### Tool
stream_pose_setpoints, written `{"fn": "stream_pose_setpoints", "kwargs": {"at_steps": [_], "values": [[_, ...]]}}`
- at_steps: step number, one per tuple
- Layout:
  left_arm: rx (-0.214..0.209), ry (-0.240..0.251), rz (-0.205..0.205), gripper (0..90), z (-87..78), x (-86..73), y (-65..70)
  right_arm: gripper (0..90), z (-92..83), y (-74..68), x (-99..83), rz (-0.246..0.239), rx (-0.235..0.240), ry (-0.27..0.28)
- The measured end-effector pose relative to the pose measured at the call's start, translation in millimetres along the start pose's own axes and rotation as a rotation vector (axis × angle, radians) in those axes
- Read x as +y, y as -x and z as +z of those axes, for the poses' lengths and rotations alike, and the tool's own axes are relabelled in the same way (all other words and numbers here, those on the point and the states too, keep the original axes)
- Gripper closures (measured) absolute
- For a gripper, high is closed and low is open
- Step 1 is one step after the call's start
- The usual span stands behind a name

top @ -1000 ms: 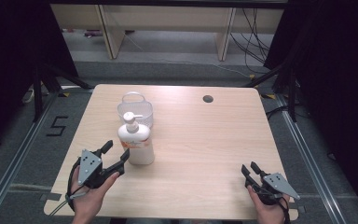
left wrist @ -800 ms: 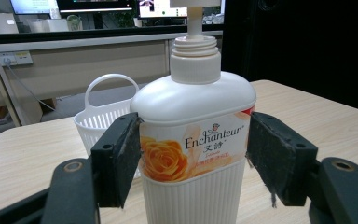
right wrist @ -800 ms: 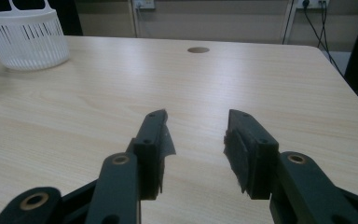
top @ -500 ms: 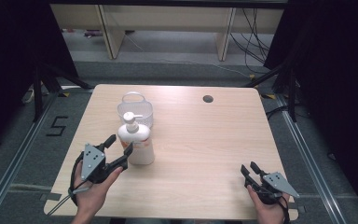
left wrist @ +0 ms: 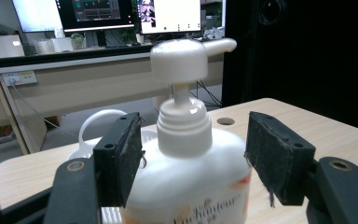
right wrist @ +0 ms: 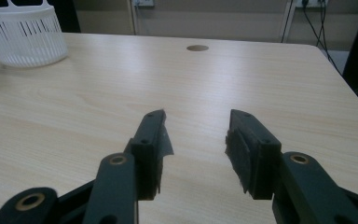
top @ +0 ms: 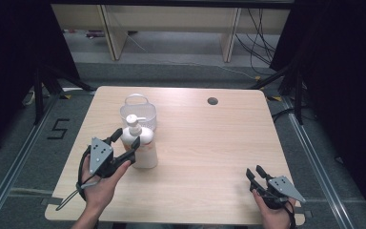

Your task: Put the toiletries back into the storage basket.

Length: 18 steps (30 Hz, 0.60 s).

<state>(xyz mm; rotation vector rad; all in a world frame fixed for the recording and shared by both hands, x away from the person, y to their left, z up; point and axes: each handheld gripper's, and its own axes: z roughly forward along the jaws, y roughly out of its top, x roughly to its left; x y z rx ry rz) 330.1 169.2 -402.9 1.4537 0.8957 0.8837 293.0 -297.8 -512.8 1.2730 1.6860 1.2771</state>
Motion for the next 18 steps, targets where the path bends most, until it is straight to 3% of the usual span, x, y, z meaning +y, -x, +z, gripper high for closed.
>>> {"fn": "stream_pose_setpoints", "kwargs": {"at_steps": [3, 4, 6, 17, 18], "values": [[0.014, 0.005, 0.005, 36.1, 4.5, 4.1, -1.0, 56.9, -0.3, -0.1, 0.0, 0.005, 0.003, 0.0], [0.02, 0.007, 0.007, 36.4, 6.0, 5.3, -0.9, 56.8, -0.3, -2.5, -0.8, 0.042, -0.004, 0.01], [0.028, 0.017, 0.006, 36.8, 10.9, 8.5, -0.1, 56.8, 1.4, 0.3, -0.8, 0.016, 0.004, 0.026], [0.053, 0.02, -0.016, 40.4, 22.3, 16.3, -0.5, 56.7, 1.6, -2.1, -0.9, 0.037, 0.007, 0.023], [0.057, 0.019, -0.013, 40.8, 24.2, 18.6, 0.4, 56.7, 1.7, 1.5, 0.0, -0.025, -0.008, 0.026]]}}
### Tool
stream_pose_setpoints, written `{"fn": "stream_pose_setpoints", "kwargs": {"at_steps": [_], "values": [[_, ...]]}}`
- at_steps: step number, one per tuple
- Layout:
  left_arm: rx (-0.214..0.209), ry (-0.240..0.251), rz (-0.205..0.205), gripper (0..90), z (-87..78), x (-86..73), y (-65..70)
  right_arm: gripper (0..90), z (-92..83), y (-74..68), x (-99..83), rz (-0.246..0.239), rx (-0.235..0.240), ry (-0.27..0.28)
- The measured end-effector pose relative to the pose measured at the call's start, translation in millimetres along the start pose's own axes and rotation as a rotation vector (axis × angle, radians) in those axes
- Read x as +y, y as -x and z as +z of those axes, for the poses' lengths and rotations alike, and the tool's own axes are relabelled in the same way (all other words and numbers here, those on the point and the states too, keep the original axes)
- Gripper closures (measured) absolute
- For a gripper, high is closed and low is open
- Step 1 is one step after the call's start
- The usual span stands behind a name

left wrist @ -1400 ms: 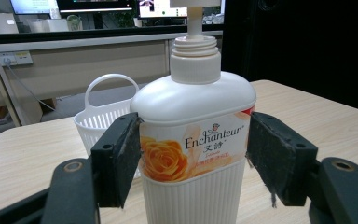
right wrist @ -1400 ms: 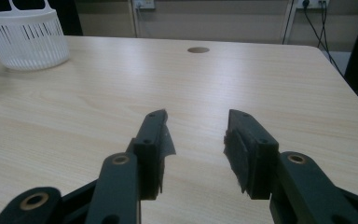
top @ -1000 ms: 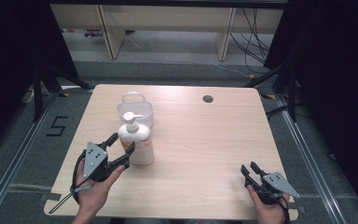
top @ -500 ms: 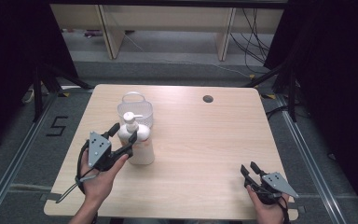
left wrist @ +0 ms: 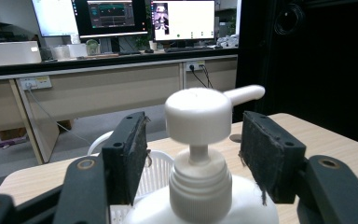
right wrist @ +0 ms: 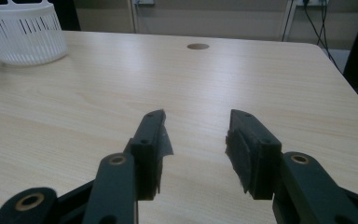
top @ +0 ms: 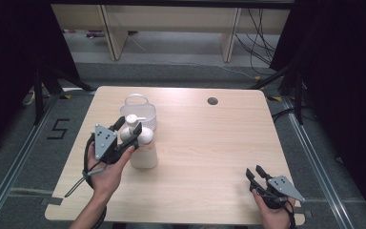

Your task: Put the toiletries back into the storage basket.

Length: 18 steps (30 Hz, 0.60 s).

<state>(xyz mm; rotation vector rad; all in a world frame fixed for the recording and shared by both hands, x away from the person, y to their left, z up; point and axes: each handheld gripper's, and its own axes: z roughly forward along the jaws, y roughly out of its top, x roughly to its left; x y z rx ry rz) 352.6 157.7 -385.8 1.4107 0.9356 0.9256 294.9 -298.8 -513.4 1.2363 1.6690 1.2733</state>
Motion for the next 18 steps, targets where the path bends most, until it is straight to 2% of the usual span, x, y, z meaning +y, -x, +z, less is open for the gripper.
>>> {"fn": "stream_pose_setpoints", "kwargs": {"at_steps": [3, 4, 6, 7, 9, 10, 13, 14, 15, 16, 18], "values": [[0.005, -0.002, -0.001, 41.6, 2.5, 1.3, 0.9, 56.7, -1.5, 0.2, 0.5, -0.002, 0.0, -0.015], [0.007, -0.007, -0.001, 42.1, 4.5, 1.6, 0.8, 56.6, -0.2, -3.6, -1.0, 0.063, 0.013, 0.0], [0.006, -0.007, 0.001, 42.7, 5.2, 1.6, 0.8, 56.5, -1.4, -3.4, -0.7, 0.063, 0.005, -0.012], [0.008, -0.008, 0.001, 44.1, 5.9, 1.5, 1.1, 56.5, -0.1, -1.2, -0.7, 0.04, 0.014, -0.002], [0.01, -0.011, 0.002, 45.4, 6.7, 1.2, 1.1, 56.5, -0.1, -0.4, -0.4, 0.032, 0.03, -0.009], [0.013, -0.012, 0.003, 46.1, 7.2, 1.2, 1.7, 56.5, 0.1, -1.2, -0.6, 0.029, 0.015, 0.002], [0.018, -0.008, 0.0, 48.3, 7.9, 1.8, 2.3, 56.5, -0.3, -2.3, -0.6, 0.045, 0.014, -0.005], [0.019, -0.011, 0.003, 48.3, 8.1, 2.2, 2.7, 56.4, 0.1, -0.4, -0.2, 0.015, 0.012, -0.002], [0.021, -0.013, 0.004, 48.9, 8.4, 2.2, 3.2, 56.4, -0.1, -1.3, -0.3, 0.031, 0.014, -0.003], [0.025, -0.013, 0.001, 50.6, 9.1, 2.1, 4.2, 56.4, 0.5, 0.5, -0.3, 0.005, 0.01, 0.012], [0.024, -0.014, 0.001, 51.8, 9.4, 2.3, 4.7, 56.4, 0.5, 0.4, -0.3, 0.006, 0.01, 0.011]]}}
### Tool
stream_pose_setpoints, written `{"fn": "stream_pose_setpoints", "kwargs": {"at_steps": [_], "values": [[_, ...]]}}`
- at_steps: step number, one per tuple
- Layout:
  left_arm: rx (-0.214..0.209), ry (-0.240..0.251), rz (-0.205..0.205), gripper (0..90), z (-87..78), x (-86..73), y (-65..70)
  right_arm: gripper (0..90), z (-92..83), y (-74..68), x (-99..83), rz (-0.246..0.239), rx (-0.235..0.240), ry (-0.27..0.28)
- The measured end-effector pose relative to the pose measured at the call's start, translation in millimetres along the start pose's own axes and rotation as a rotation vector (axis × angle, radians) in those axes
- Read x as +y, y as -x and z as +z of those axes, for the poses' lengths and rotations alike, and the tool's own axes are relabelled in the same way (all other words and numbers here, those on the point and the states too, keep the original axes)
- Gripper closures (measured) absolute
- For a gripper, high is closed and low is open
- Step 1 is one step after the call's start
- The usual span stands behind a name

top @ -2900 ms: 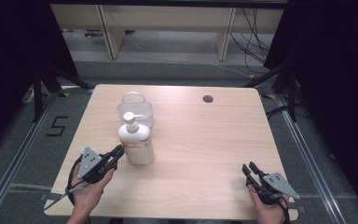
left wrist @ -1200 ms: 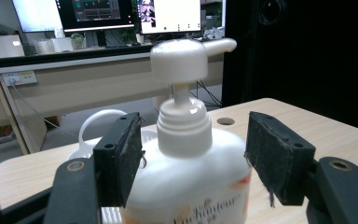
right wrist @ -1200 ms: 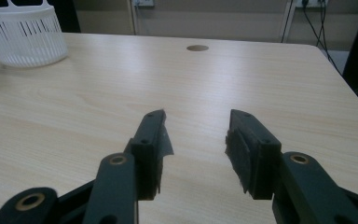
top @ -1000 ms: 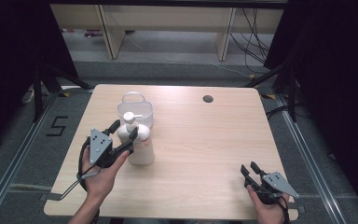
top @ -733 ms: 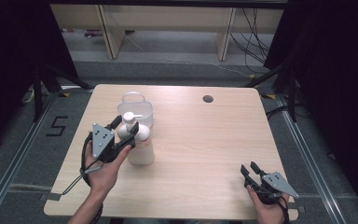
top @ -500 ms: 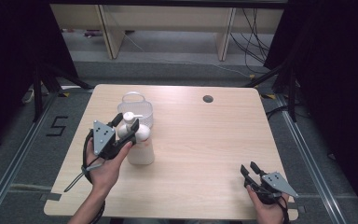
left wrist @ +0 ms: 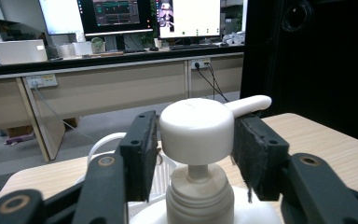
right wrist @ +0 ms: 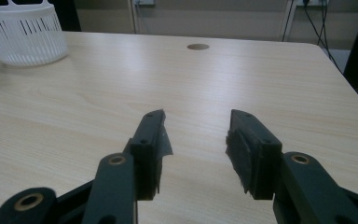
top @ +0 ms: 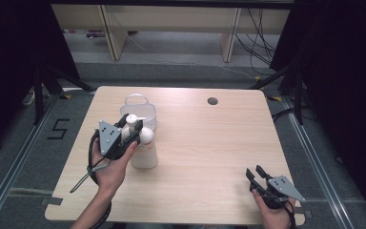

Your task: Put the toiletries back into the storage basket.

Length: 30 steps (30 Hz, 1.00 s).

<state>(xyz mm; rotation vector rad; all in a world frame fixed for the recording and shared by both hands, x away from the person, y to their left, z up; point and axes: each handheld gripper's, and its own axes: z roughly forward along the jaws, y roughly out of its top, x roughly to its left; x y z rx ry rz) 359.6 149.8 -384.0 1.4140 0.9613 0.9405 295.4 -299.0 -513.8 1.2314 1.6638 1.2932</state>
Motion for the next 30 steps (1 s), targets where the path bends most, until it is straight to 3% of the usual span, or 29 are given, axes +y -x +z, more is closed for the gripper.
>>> {"fn": "stream_pose_setpoints", "kwargs": {"at_steps": [15, 30], "values": [[0.022, -0.022, 0.002, 58.1, 0.2, 1.8, 1.7, 56.2, -0.5, -0.4, 0.3, -0.007, -0.007, -0.012], [-0.02, -0.029, 0.0, 58.8, 2.0, 3.1, 3.9, 56.1, 0.0, -0.1, 0.0, -0.003, 0.003, -0.002]]}}
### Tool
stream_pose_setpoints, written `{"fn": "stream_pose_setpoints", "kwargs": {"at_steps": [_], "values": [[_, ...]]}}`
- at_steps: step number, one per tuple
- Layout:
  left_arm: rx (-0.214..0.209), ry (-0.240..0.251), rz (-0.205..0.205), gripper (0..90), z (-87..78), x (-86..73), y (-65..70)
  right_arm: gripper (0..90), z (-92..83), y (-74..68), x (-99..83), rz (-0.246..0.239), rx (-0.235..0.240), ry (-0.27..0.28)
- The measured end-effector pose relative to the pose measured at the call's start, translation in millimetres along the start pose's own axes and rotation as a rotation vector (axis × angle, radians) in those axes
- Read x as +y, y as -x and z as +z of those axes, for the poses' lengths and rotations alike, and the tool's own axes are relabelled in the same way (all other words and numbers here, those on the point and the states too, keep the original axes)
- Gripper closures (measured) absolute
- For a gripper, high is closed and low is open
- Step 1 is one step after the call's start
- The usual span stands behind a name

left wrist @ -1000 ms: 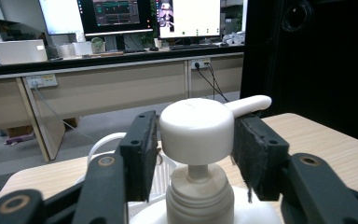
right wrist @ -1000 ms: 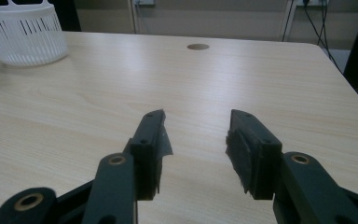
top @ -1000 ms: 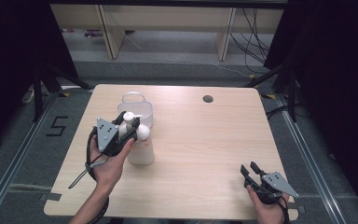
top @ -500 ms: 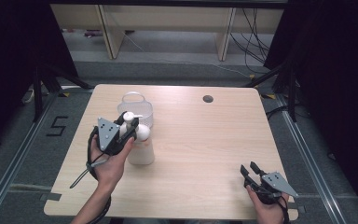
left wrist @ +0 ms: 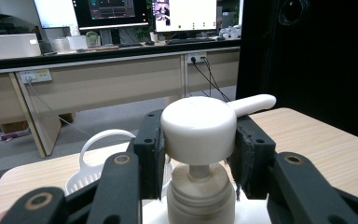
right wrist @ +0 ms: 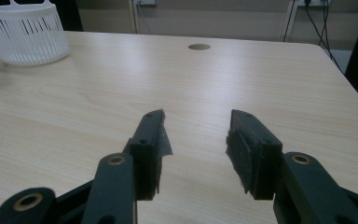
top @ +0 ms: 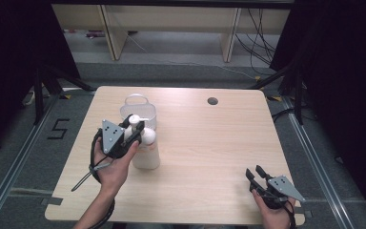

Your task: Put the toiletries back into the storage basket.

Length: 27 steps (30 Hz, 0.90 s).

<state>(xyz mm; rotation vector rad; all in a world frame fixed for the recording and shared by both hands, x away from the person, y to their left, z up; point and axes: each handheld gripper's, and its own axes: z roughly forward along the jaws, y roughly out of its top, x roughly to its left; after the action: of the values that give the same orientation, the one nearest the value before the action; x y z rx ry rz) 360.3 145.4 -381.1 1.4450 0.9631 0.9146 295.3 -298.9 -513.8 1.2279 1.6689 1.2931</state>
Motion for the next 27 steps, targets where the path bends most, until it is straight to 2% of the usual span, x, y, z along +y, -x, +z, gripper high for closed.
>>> {"fn": "stream_pose_setpoints", "kwargs": {"at_steps": [10, 27], "values": [[-0.01, 0.03, -0.016, 58.8, 0.2, 7.2, -3.9, 56.0, 0.0, -0.1, 0.1, 0.002, 0.001, -0.001], [0.002, 0.042, 0.003, 58.8, 0.0, 20.8, -15.1, 56.1, -0.4, -0.6, 0.2, -0.003, -0.01, -0.011]]}}
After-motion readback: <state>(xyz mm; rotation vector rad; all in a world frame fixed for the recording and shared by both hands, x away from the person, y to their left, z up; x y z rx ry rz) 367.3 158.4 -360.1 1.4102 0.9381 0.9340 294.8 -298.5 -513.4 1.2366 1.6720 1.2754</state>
